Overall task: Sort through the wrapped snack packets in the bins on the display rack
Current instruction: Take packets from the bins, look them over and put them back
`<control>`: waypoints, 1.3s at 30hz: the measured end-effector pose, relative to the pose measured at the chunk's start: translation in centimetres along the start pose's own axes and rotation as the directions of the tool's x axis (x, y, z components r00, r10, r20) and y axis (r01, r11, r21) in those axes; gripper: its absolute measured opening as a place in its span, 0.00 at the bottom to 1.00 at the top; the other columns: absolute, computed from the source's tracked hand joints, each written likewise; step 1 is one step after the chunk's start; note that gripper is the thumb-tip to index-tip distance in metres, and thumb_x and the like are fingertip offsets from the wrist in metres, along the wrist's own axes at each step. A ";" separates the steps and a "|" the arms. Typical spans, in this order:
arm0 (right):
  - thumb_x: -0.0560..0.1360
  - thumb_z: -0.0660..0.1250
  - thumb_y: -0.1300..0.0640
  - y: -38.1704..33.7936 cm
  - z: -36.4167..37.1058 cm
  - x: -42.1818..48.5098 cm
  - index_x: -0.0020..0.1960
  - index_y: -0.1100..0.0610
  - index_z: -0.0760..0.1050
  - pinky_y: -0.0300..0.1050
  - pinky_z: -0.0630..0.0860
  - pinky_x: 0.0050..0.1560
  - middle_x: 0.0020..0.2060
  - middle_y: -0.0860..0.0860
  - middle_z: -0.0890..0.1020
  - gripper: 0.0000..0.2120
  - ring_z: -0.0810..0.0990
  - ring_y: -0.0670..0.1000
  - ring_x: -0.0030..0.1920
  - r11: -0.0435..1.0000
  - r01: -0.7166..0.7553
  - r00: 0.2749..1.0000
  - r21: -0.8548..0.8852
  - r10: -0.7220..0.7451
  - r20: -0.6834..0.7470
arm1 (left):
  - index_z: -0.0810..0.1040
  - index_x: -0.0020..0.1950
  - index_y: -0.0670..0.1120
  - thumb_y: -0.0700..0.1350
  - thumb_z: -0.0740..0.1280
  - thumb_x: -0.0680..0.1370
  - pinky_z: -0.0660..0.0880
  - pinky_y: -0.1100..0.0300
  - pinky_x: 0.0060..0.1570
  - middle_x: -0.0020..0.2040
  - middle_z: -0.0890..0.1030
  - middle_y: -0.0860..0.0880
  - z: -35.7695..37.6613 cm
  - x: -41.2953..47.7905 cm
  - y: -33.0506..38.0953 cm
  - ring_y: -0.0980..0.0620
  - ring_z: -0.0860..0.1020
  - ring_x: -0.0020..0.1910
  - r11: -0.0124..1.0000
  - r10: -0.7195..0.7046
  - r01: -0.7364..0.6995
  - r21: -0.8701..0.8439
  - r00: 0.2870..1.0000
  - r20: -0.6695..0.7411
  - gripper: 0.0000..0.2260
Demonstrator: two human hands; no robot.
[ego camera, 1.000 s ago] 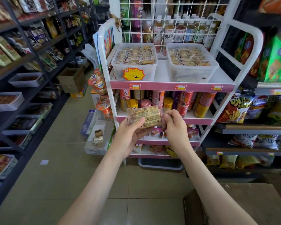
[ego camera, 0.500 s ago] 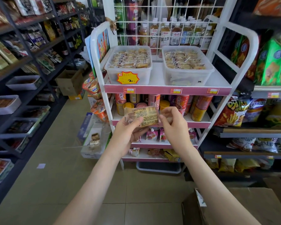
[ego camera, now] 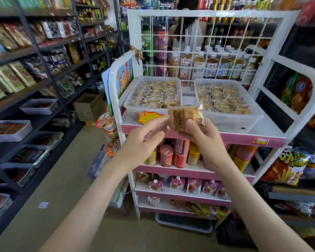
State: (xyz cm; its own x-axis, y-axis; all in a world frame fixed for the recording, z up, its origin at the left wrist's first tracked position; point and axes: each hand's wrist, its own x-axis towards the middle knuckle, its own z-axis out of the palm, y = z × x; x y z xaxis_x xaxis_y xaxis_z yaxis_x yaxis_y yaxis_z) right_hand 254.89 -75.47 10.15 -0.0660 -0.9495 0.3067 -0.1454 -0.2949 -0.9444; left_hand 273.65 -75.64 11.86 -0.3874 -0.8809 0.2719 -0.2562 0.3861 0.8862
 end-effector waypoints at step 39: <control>0.80 0.54 0.42 3.4 -0.9 21.8 0.73 0.39 0.62 0.46 0.45 0.69 0.60 0.39 0.69 0.21 0.55 0.39 0.65 0.472 0.163 0.769 -0.866 0.489 0.412 | 0.33 0.76 0.61 0.60 0.45 0.83 0.36 0.47 0.75 0.77 0.32 0.52 -6.7 22.5 -10.0 0.47 0.34 0.77 0.476 -0.541 0.027 0.879 0.797 0.269 0.27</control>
State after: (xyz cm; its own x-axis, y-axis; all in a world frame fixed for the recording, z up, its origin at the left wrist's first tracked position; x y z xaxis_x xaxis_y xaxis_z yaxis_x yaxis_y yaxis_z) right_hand 252.09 -97.11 13.75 0.2847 -0.9182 -0.2754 -0.9345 -0.2018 -0.2933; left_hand 273.43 -101.12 11.60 -0.4082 -0.8374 -0.3636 -0.9108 0.4006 0.0999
